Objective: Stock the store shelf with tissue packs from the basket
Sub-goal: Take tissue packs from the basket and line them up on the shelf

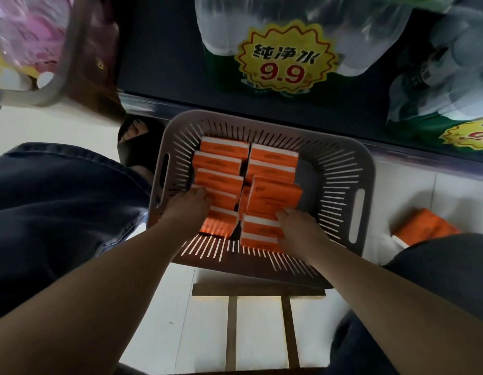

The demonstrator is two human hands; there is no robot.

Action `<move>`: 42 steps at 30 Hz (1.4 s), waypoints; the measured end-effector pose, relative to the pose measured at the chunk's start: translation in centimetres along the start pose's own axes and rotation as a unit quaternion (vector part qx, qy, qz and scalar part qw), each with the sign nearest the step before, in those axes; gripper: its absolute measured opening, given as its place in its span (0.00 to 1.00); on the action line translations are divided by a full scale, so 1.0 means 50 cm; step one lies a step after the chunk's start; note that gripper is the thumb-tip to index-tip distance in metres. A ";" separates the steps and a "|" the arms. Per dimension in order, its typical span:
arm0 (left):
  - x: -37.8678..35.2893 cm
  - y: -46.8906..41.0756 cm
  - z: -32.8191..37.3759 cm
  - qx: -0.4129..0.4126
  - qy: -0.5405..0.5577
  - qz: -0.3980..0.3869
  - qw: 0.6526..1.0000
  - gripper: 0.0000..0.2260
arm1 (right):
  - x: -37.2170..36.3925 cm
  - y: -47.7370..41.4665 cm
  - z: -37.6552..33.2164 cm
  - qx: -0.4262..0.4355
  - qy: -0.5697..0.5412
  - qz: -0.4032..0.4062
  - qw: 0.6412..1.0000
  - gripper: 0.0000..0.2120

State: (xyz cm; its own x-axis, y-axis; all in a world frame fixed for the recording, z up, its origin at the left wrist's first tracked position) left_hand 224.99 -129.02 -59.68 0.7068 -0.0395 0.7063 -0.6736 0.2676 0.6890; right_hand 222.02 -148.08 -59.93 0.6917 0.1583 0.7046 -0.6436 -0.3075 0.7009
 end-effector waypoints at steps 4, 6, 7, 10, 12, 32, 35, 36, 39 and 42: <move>-0.008 0.003 0.005 -0.011 -0.024 -0.001 1.000 0.19 | 0.002 -0.004 -0.001 0.000 0.000 -0.002 1.000 0.26; -0.010 0.003 0.006 -0.009 -0.031 -0.002 0.999 0.19 | 0.005 -0.004 -0.002 0.002 -0.005 0.001 1.000 0.24; -0.011 0.002 0.006 -0.007 -0.030 -0.002 1.000 0.19 | 0.007 -0.004 -0.002 0.002 -0.008 0.003 1.000 0.23; -0.013 0.001 0.002 0.002 -0.019 -0.011 1.000 0.18 | 0.013 -0.002 -0.002 0.002 -0.018 0.003 1.000 0.20; -0.011 0.002 -0.002 0.008 -0.008 -0.014 1.000 0.18 | 0.020 0.000 0.000 -0.001 -0.028 0.005 1.000 0.18; 0.158 0.068 0.004 0.007 0.196 0.028 0.980 0.11 | 0.226 0.080 0.042 -0.016 -0.143 0.082 0.986 0.18; 0.207 0.088 0.021 -0.006 0.266 0.062 0.962 0.11 | 0.261 0.099 0.043 -0.007 -0.162 0.086 0.983 0.16; 0.224 0.096 0.021 0.001 0.292 0.075 0.954 0.11 | 0.273 0.106 0.043 -0.004 -0.170 0.088 0.981 0.14; 0.261 0.110 0.019 0.030 0.346 0.091 0.933 0.10 | 0.305 0.130 0.047 0.004 -0.195 0.093 0.976 0.08; 0.298 0.121 0.025 0.044 0.397 0.106 0.910 0.10 | 0.339 0.154 0.046 0.020 -0.223 0.096 0.970 0.07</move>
State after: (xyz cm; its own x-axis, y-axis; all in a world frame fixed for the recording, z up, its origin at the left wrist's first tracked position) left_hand 231.16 -129.19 -44.77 0.4677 0.7225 0.5092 -0.8035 0.1074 0.5856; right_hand 229.52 -149.92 -42.85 0.6395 -0.3233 0.6975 -0.7671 -0.3289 0.5508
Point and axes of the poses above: each hand's wrist, its own y-axis away from the middle knuckle, its own x-axis out of the back of the hand, z = x × y, the point moved 10 cm from there along -y, towards the middle knuckle, and after that the axes turned 13 degrees about y, right-handed, at the moved point
